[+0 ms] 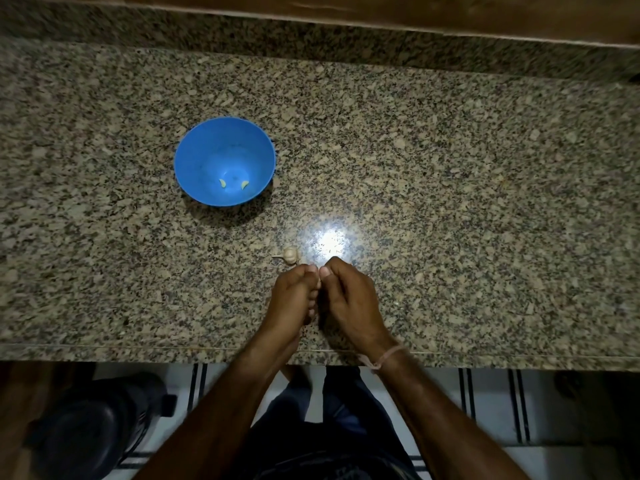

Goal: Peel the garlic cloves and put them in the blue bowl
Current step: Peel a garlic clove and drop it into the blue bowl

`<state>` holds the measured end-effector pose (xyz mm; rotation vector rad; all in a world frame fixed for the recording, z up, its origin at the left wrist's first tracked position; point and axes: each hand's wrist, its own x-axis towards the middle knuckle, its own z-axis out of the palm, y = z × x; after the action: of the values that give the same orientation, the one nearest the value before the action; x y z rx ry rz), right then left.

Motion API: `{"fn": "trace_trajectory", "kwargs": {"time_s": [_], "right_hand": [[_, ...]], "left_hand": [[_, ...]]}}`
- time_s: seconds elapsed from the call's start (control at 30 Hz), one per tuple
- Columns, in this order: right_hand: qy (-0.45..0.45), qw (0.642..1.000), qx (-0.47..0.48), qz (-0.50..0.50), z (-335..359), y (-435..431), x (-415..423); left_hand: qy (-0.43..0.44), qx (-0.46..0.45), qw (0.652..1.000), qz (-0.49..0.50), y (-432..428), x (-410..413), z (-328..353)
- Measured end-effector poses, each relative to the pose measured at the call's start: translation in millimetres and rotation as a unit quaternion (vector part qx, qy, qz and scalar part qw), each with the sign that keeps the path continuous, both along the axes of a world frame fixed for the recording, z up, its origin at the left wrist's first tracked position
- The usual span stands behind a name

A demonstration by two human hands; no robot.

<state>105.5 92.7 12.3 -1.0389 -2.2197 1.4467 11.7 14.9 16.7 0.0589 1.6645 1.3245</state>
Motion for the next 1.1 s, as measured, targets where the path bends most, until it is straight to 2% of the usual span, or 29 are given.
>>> {"fn": "trace_trajectory", "kwargs": {"time_s": [0.07, 0.13, 0.17, 0.2, 0.23, 0.27, 0.3, 0.33, 0.37, 0.4, 0.43, 0.5, 0.53, 0.57, 0.67, 0.73, 0.83, 0.9, 1.0, 1.1], "right_hand": [[-0.012, 0.996, 0.087, 0.026, -1, 5, -1], [-0.018, 0.996, 0.085, 0.032, -3, 8, -2], [-0.021, 0.997, 0.062, 0.028, -2, 8, -2], [-0.024, 0.999, 0.013, 0.021, 1, 7, -2], [-0.023, 0.998, -0.062, 0.007, 2, 6, -1], [-0.017, 0.987, -0.159, -0.015, 3, 5, -1], [-0.008, 0.961, -0.273, -0.046, 5, 3, -2], [-0.009, 0.919, -0.385, -0.08, 7, 2, -3], [-0.02, 0.889, -0.446, -0.1, 8, 0, -4], [-0.024, 0.881, -0.461, -0.108, 10, -1, -5], [-0.021, 0.899, -0.425, -0.103, 10, -4, -5], [-0.024, 0.973, -0.222, -0.063, 8, -9, 0], [-0.025, 0.992, -0.118, -0.045, 6, -10, 2], [-0.016, 0.997, -0.064, -0.042, 5, -11, 3], [0.015, 0.995, -0.066, -0.069, 6, -8, 3], [0.019, 0.994, -0.077, -0.081, 5, -7, 3], [0.013, 0.99, -0.09, -0.103, 2, -5, 4], [0.013, 0.99, -0.088, -0.108, 2, -3, 5], [0.017, 0.989, -0.091, -0.112, 5, -2, 5], [0.015, 0.991, -0.083, -0.109, 7, -1, 6]], "left_hand": [[-0.17, 0.009, 0.984, 0.043, 5, 0, 7], [-0.227, 0.012, 0.971, 0.071, 6, 1, 11], [-0.195, 0.008, 0.979, 0.063, 6, 2, 12], [-0.108, -0.002, 0.994, 0.034, 4, 5, 13], [0.02, -0.017, 1.0, -0.014, 1, 7, 12], [0.168, -0.036, 0.983, -0.068, -4, 7, 8], [0.289, -0.043, 0.95, -0.112, -8, 6, 5], [0.362, -0.04, 0.921, -0.141, -11, 4, 2], [0.392, -0.034, 0.906, -0.154, -14, 3, -1], [0.384, -0.035, 0.91, -0.153, -15, 1, -3], [0.334, -0.034, 0.932, -0.134, -15, 1, -4], [0.165, -0.019, 0.984, -0.062, -12, 3, -2], [0.086, -0.015, 0.996, -0.036, -9, 4, 0], [0.031, -0.015, 0.999, -0.022, -7, 4, 2], [-0.046, -0.011, 0.999, -0.023, -3, 2, 7], [-0.027, -0.014, 0.999, -0.026, -3, 3, 8], [0.148, -0.037, 0.986, -0.06, -8, 3, 1], [0.22, -0.042, 0.973, -0.06, -11, 3, -1], [0.272, -0.032, 0.96, -0.064, -13, 1, 6], [0.284, -0.002, 0.955, -0.085, -15, -3, 13]]}}
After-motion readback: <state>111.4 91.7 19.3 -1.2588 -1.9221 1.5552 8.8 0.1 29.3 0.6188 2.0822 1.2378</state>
